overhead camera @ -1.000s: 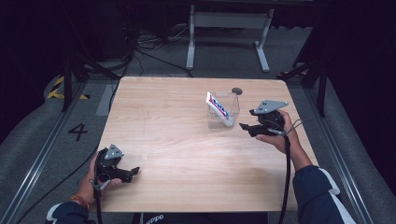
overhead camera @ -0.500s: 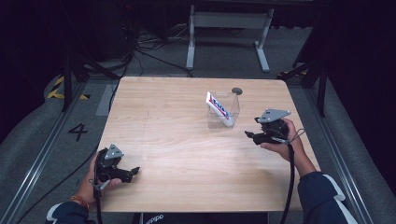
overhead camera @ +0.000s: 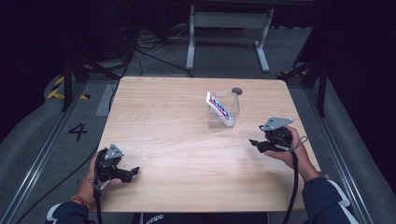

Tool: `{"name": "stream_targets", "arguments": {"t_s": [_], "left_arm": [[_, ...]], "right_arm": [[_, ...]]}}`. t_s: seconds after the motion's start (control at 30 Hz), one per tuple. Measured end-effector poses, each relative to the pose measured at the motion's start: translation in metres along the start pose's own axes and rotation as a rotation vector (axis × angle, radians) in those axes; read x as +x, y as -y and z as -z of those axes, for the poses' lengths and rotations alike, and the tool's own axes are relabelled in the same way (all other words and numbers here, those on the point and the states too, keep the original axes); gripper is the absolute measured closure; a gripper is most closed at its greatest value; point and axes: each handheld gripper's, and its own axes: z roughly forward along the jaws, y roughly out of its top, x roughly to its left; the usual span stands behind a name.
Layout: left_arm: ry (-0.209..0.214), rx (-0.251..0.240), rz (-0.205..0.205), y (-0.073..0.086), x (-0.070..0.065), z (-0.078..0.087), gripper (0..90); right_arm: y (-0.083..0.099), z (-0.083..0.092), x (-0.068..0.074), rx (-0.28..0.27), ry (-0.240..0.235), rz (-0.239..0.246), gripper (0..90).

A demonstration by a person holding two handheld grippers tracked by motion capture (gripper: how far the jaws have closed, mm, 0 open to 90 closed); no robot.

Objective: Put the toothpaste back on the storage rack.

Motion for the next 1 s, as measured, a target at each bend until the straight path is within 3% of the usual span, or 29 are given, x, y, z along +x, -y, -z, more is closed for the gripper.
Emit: {"name": "stream_targets", "arguments": {"t_s": [0.67, 1.0], "left_arm": [[-0.002, 0.0, -0.005, 0.0, 0.0, 0.0, 0.5], [0.0, 0.0, 0.001, 0.0, 0.0, 0.0, 0.5]], "right_arm": [[0.042, 0.009, 0.006, 0.023, 0.012, -0.021, 31.2], [0.066, 0.013, 0.008, 0.026, 0.013, -0.074, 29.0]]}}
